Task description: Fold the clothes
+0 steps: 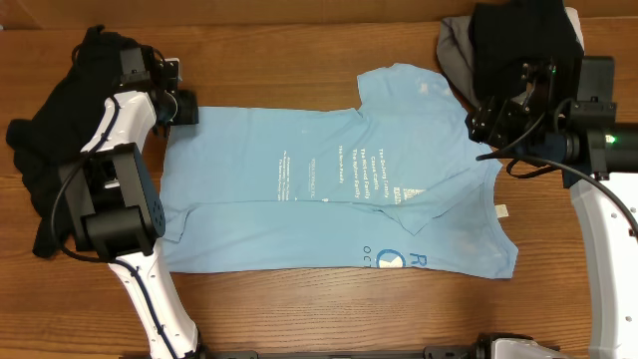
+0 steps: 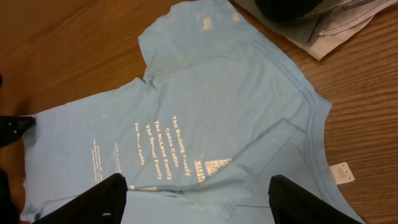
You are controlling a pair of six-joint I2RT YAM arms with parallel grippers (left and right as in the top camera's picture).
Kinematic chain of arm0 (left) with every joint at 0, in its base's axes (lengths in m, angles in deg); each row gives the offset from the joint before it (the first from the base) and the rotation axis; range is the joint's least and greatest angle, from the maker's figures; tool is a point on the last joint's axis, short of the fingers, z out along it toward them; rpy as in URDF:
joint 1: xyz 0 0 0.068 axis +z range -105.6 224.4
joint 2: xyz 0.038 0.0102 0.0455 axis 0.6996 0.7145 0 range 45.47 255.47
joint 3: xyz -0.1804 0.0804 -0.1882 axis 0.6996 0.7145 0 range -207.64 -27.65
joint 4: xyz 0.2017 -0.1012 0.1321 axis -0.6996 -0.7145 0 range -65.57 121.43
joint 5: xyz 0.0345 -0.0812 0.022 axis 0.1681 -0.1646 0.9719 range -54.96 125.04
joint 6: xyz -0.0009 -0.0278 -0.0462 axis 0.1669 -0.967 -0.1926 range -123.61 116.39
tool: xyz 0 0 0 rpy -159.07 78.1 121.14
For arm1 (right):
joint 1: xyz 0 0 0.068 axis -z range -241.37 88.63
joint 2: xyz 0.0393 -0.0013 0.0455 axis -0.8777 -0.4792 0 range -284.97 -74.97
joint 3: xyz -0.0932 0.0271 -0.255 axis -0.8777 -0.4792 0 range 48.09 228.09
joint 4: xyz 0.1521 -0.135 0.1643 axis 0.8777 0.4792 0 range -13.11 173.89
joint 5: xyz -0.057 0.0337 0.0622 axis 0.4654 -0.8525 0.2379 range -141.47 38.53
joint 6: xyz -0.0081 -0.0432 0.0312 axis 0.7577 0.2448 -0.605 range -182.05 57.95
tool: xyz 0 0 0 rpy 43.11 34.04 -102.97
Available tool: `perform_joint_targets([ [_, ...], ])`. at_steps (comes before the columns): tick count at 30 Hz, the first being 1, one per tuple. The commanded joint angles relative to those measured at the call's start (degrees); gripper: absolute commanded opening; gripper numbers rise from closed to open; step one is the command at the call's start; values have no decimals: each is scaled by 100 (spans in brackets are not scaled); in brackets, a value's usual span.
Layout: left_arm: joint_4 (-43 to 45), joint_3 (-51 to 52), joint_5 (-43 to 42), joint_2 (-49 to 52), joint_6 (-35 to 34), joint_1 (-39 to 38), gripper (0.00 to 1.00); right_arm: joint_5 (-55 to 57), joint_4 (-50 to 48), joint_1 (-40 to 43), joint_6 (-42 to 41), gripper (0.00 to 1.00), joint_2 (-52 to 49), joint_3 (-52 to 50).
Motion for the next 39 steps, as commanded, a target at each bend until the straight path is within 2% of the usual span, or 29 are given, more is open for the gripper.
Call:
perform_joint_targets([
  [1, -31, -144, 42, 129, 76, -39, 42, 9, -50, -7, 22, 75, 20, 136],
  [4, -101, -144, 68, 131, 74, -39, 22, 7, -105, -7, 22, 71, 15, 136],
  [5, -140, -146, 190, 131, 20, -39, 11, 9, -181, -7, 22, 70, 13, 131],
  [6, -168, -146, 291, 129, -22, -39, 6, 9, -221, -7, 22, 70, 0, 131],
  [7, -203, -149, 468, 118, -55, -35, 4, 11, -295, -7, 22, 68, -22, 131],
  [11, -459, -160, 1102, -11, -48, -13, 4, 20, -719, -81, 57, 69, -267, 131],
  [15, -678, -164, 1327, -219, -46, 13, 4, 114, -1471, -343, 221, 69, -800, 131],
  [24, -1233, -162, 1217, -437, -50, -28, 4, 1340, -3427, -776, 761, 70, -2374, 138],
  [31, -1646, -162, 1021, -437, -79, -35, 4, 1384, -4981, -739, 1130, 82, -3464, 138],
  [39, -1919, -160, 1040, -437, -74, -35, 4, 1360, -5917, -739, 1207, 82, -4468, 192],
])
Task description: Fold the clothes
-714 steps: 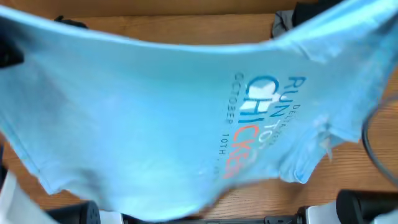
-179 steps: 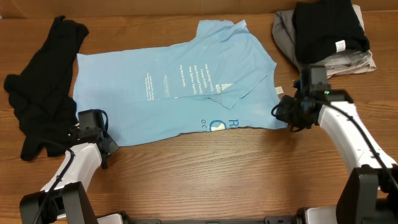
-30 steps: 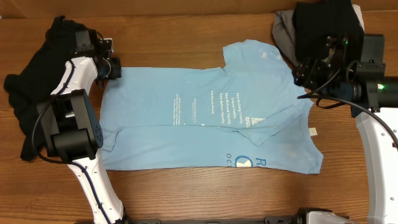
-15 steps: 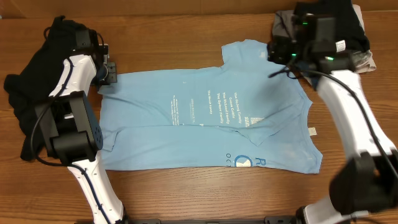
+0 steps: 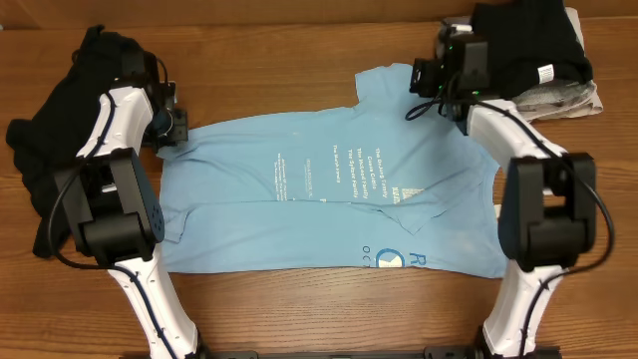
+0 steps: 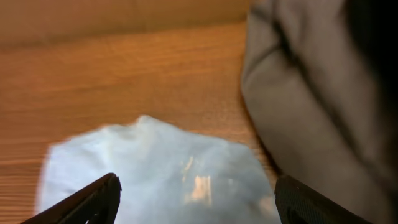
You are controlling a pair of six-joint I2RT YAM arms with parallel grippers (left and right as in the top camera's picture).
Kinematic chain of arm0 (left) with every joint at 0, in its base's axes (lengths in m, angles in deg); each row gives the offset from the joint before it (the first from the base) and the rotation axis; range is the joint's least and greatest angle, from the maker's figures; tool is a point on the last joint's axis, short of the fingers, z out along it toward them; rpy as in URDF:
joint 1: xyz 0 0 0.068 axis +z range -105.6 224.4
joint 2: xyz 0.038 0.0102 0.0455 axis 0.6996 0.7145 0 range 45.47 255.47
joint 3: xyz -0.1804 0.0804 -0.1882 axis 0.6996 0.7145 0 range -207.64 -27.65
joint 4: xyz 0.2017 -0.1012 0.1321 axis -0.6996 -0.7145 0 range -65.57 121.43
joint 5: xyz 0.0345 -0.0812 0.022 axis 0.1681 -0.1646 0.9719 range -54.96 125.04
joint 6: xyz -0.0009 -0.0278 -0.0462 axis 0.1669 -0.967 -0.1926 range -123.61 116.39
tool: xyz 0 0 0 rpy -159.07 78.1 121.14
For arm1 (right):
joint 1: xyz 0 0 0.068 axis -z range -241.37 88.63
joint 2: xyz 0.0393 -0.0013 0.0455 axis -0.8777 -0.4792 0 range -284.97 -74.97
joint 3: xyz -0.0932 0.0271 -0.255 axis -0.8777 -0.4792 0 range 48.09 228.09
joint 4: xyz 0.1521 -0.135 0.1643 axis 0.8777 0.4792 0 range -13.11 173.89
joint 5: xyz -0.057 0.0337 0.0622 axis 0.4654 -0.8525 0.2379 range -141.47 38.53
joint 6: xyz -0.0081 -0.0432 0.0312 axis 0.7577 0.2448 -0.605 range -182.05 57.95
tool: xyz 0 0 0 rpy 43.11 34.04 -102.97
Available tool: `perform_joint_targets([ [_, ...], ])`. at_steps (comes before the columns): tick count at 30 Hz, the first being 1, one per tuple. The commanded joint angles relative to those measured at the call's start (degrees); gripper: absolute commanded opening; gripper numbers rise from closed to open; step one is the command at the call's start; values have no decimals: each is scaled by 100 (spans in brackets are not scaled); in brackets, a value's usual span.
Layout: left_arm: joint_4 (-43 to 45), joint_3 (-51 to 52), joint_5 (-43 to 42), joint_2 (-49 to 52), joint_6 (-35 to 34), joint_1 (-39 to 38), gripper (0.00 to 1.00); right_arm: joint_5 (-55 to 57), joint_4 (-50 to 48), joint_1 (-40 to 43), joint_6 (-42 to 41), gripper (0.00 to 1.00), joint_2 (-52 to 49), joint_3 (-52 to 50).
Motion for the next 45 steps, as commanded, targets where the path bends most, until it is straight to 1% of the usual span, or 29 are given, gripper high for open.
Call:
perform_joint_targets([
  [1, -48, -52, -46, -184, -37, -22, 4, 72, -232, 15, 92, 82, -446, 205],
  [10, -50, -26, -48, -181, -37, -22, 4, -142, -262, 13, 87, 76, -1185, 911],
  [14, -101, -26, -48, -181, -37, -22, 4, -177, -448, 13, 87, 73, -1331, 973],
  [24, -168, -26, -48, -181, -37, -22, 4, -179, -553, 15, 68, 71, -1661, 997],
  [27, -164, -26, -50, -181, -39, -22, 4, -179, -544, 13, 66, 63, -1733, 997],
  [29, -175, -26, -48, -181, -39, -22, 4, -179, -474, 13, 59, 53, -1742, 997],
  [30, -177, -26, -48, -181, -37, -22, 4, -179, -450, 13, 44, 42, -1742, 997],
  [31, -177, -26, -48, -181, -37, -22, 4, -179, -428, 13, 39, 35, -1742, 1001],
  [33, -173, -26, -48, -181, -35, -22, 4, -177, -264, 17, -114, 24, -1740, 1110],
  [35, -175, -26, -46, -181, -35, -22, 4, -181, 59, 22, -214, 17, -1740, 1338],
  [39, -195, -28, 70, -181, -31, -20, 4, -179, 975, 20, -212, 5, -1738, 2107],
  [40, -205, -28, 144, -184, -33, -15, 4, -177, 1274, 20, -212, 4, -1727, 2356],
  [44, -348, -103, 446, -186, -33, 2, 4, -179, 2448, 20, -212, 4, -1718, 3353],
  [45, -518, -208, 601, -188, -33, 20, 4, -179, 3101, 20, -212, 4, -1718, 3895],
])
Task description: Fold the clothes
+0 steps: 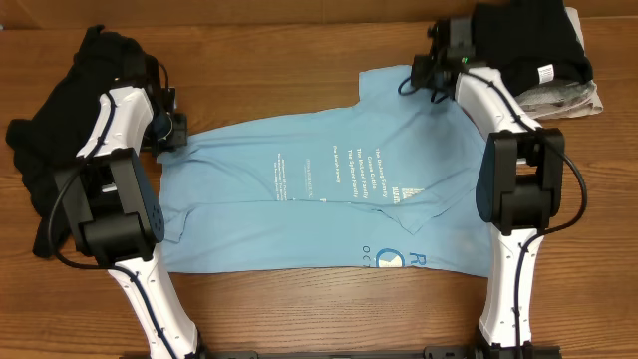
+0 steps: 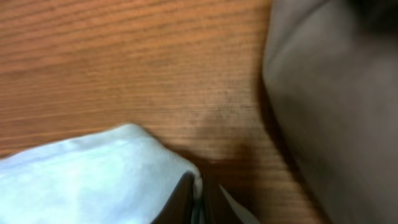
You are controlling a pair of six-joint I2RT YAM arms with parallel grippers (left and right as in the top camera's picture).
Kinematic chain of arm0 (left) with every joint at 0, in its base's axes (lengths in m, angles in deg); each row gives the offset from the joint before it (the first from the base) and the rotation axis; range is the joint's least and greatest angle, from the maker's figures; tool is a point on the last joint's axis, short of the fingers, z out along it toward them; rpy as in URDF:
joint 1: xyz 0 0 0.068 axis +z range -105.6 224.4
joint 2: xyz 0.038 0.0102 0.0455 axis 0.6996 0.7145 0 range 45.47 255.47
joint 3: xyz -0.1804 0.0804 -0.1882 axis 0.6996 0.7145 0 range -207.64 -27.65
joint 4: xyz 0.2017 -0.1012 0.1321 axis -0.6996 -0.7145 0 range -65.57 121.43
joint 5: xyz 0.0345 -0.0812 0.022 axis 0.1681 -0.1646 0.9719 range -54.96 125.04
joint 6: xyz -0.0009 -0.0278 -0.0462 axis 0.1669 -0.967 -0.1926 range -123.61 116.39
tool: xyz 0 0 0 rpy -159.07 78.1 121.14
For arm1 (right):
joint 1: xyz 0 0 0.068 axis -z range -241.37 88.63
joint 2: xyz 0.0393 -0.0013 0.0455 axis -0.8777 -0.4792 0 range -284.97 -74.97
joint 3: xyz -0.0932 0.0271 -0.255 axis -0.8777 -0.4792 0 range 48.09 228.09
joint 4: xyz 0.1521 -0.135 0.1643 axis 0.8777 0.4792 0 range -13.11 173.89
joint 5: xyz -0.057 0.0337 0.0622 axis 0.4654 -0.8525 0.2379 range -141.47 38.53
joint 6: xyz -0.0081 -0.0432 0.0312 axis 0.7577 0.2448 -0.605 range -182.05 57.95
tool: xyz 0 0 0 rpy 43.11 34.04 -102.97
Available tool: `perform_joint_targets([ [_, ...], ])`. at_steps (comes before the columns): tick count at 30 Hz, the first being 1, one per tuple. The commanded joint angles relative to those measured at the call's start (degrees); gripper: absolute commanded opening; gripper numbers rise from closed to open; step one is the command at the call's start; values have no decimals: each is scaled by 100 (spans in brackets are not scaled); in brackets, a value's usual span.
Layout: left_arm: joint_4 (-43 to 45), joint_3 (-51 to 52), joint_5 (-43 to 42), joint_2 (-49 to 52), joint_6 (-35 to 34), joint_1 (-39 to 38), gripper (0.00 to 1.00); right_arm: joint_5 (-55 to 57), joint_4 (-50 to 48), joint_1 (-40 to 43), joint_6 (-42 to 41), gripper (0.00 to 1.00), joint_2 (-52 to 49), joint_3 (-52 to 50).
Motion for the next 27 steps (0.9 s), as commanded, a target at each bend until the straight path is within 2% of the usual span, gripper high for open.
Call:
perform_joint_targets([
  [1, -310, -275, 494, -192, -33, 20, 4, -55, 1086, -17, -20, 4, 13, 1298],
  [5, -785, -566, 719, -195, -33, 17, 4, -278, 2553, -17, -22, 4, 13, 2284],
  [10, -1447, -997, 680, -197, -234, 17, 4, -592, 3821, -17, -20, 4, 24, 3042],
  [14, -2135, -1425, 258, -197, -249, 17, 4, -625, 4889, -17, -22, 4, 98, 3600],
  [22, -2986, -1655, -511, -197, -153, 17, 4, -625, 6258, 59, -382, 4, 315, 3849],
  [27, -3477, -1655, -785, -258, 42, 11, 4, -610, 6645, 76, -501, 4, 341, 3834],
])
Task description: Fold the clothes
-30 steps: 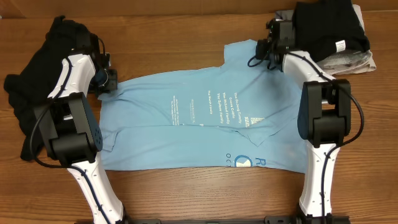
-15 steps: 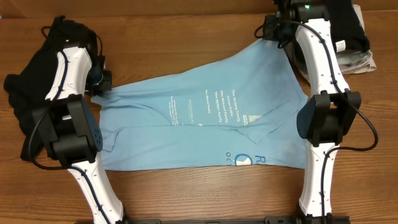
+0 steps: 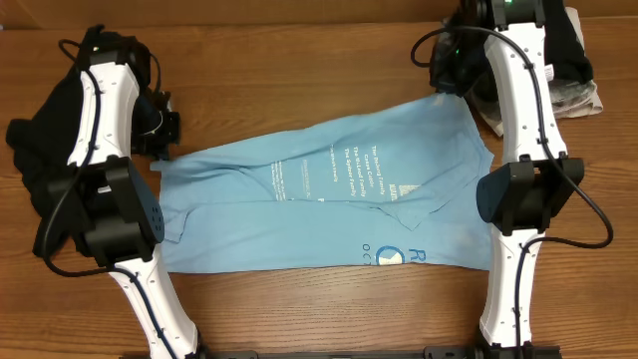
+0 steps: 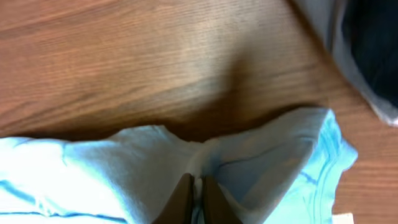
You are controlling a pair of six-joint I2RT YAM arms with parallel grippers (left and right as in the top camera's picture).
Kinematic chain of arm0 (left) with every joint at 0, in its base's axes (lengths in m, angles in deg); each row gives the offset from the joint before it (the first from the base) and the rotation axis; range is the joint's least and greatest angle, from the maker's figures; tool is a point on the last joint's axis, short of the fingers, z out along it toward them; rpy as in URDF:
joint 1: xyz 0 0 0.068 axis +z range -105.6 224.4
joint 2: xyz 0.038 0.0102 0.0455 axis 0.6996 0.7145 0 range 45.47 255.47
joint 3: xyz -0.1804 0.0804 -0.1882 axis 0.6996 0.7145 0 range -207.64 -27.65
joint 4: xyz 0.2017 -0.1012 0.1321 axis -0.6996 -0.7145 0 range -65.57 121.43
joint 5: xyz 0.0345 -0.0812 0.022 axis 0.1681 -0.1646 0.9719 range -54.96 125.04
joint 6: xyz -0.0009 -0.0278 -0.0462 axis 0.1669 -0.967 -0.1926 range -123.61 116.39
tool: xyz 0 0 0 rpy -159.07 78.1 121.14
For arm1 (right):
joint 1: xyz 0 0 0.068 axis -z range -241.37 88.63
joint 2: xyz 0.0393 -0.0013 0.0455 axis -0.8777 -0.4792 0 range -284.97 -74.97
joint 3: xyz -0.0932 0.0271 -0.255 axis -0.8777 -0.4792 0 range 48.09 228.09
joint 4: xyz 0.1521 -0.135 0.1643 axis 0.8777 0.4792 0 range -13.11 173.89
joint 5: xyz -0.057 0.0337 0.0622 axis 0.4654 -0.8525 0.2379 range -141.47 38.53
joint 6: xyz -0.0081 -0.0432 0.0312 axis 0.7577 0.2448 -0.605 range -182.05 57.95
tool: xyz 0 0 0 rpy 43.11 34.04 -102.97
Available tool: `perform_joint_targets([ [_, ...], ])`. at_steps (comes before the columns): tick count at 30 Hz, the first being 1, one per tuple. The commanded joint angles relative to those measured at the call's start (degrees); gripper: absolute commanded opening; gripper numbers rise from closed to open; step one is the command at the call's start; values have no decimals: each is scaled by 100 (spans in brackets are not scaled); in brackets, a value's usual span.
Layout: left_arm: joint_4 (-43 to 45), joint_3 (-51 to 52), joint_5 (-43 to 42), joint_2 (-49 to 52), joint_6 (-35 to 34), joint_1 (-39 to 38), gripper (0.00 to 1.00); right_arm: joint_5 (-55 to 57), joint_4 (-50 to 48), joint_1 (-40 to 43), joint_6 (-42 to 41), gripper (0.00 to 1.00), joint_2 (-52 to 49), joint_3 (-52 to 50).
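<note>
A light blue T-shirt (image 3: 329,209) with white print lies spread across the wooden table, collar to the right. Its far edge is drawn up and inward. My right gripper (image 3: 447,88) is over the far right shoulder, shut on a pinch of blue fabric (image 4: 112,180); in the right wrist view the right gripper (image 4: 198,186) has cloth squeezed between its fingers and hanging off the table. My left gripper (image 3: 164,140) is at the far left hem corner, which rises to it; its jaws are hidden from above.
A heap of black clothes (image 3: 40,150) lies at the left edge beside the left arm. Dark and grey garments (image 3: 558,60) are piled at the far right corner, close behind the right gripper. Bare wood (image 3: 299,60) stretches beyond the shirt.
My right gripper, still shut on the sleeve edge, is now higher with cloth hanging below it. The far sleeve no longer lies flat, and the shirt's far edge has shifted toward the near side.
At first the shirt lay flat, with my right gripper open above the collar and my left at the far hem corner. Then the right gripper was open at the far sleeve, then shut on its edge. Now both far corners are raised and drawn inward.
</note>
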Motion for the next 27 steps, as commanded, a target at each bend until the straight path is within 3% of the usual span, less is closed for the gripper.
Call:
perform_joint_targets([
  [1, -251, -129, -483, -271, 262, 9, 3, -17, 37, 55, -195, 4, 356, 173],
  [6, -577, -125, -916, -573, 433, 0, 4, -111, 37, 55, -382, 4, 614, 28],
  [15, -876, 46, -785, -1464, 385, -258, 4, -33, 37, 57, -380, 4, 1384, -848],
  [22, -348, 999, -44, -1768, -24, -299, 4, 129, -369, 144, -413, 4, 1899, -2428],
  [27, 334, 1980, 17, -1770, -26, -247, 4, 120, -1515, 188, -745, 4, 2946, -4450],
])
